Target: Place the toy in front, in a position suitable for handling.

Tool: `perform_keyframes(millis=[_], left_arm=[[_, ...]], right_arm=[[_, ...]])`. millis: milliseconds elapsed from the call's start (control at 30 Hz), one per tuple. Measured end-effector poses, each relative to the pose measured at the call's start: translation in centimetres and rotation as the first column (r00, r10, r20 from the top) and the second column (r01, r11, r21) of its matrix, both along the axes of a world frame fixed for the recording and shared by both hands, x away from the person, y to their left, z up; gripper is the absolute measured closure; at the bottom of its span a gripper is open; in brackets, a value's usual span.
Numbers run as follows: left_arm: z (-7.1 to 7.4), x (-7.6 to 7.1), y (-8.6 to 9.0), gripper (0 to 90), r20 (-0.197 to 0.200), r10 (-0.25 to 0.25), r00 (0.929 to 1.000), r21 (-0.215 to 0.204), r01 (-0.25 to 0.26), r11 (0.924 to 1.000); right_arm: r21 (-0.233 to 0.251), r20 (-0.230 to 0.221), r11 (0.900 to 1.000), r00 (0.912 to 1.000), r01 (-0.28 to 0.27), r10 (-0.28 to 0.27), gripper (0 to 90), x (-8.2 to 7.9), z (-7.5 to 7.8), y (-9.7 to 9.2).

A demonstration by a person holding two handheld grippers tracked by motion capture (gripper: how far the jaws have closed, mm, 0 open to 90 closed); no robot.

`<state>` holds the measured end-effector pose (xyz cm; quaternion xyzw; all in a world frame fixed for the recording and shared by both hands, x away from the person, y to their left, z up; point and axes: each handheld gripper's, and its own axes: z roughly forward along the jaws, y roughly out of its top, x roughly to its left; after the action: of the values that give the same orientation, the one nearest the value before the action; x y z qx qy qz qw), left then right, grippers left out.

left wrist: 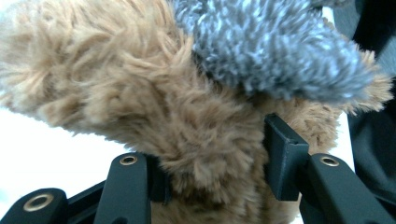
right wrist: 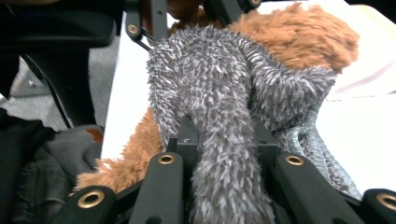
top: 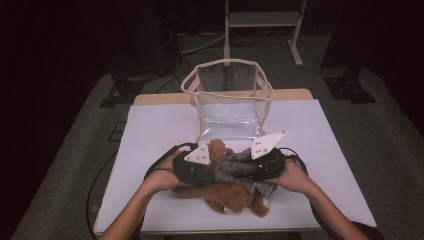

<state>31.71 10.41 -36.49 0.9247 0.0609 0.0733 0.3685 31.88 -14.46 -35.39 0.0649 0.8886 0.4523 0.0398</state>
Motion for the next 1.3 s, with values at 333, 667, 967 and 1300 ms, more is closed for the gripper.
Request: perform_keyframes(millis=[333, 667, 967, 1300], left_arm=[[0.0, -2.2, 0.4, 46.6, 0.031, -0.068, 0.9972, 0.047, 0.067, 0.9967], [0.0, -3.3, 1.0, 44.2, 0.045, -0.115, 0.9924, 0.06, 0.112, 0.9919], [0.1, -3.5, 1.3, 42.3, 0.037, -0.135, 0.9901, 0.067, 0.133, 0.9889], [0.2, -3.4, 1.7, 39.2, 0.025, -0.144, 0.9893, 0.051, 0.142, 0.9885]], right_arm=[[0.05, -0.07, 0.9987, 0.9974, -0.014, 0.017, 71.2, 0.0, -0.8, -1.0], [0.036, -0.09, 0.9907, 0.9878, 0.131, -0.128, 71.2, 1.8, -1.2, -5.1], [0.042, -0.057, 0.9959, 0.9953, 0.08, -0.078, 71.1, 1.1, 0.2, -3.1], [0.04, -0.06, 0.9984, 0.9973, -0.04, 0.042, 70.6, -1.5, 0.0, 0.0]])
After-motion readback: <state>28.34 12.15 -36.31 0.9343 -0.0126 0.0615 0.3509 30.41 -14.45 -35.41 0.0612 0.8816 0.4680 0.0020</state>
